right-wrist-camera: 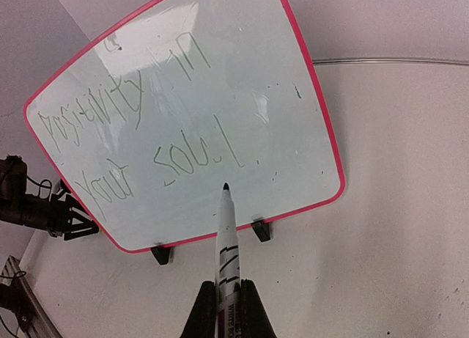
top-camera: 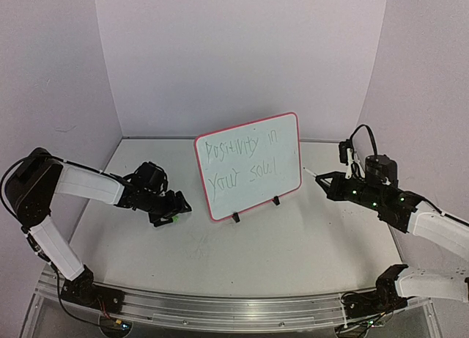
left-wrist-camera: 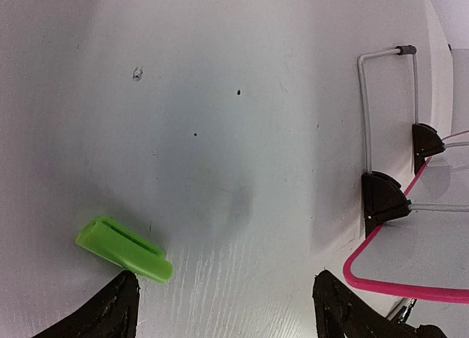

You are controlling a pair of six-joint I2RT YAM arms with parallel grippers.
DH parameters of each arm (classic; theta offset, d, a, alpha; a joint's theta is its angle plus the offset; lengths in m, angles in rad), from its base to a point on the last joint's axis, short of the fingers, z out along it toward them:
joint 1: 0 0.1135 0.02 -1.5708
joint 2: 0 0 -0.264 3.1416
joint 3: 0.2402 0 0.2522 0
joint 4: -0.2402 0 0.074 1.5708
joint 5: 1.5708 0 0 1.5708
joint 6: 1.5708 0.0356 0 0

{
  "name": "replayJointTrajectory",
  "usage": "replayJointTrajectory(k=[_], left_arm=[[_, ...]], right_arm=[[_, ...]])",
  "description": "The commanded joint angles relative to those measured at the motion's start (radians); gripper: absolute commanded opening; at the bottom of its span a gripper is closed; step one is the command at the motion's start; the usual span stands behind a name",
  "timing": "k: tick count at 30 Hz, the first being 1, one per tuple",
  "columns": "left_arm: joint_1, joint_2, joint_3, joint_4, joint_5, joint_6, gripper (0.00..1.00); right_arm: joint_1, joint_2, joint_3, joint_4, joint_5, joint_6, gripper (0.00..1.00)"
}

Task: Write a sentence on the whiteboard
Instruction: Pick up the pen cap from the corner of the board.

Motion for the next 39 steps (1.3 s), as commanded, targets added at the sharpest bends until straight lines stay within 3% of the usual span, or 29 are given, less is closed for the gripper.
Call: replayJointTrajectory(k=[1, 7, 12, 21, 39], left_arm=[[-0.004, 0.01, 0.036, 0.071, -0.011, -0.001, 0.82], [-0.004, -0.032, 0.054, 0.132, -0.007, 0.071, 0.85], [0.006, -0.096, 0.08, 0.078, -0.057, 0.242, 0.89], [0.063, 0.042, 0.184, -0.018, 0.048, 0.393, 0.91], [0.066, 0.136, 0.186, -0.108, 0.042, 0.458, 0.89]], right_arm=[[-0.001, -0.008, -0.005, 0.008, 0.01, 0.005, 0.0], [0.0, -0.015, -0.005, -0.002, 0.014, 0.006, 0.0], [0.0, -0.026, -0.008, -0.009, 0.019, 0.005, 0.0], [0.0, -0.041, -0.005, -0.026, 0.02, 0.006, 0.0], [0.0, -0.071, -0.003, -0.066, 0.033, 0.005, 0.0]])
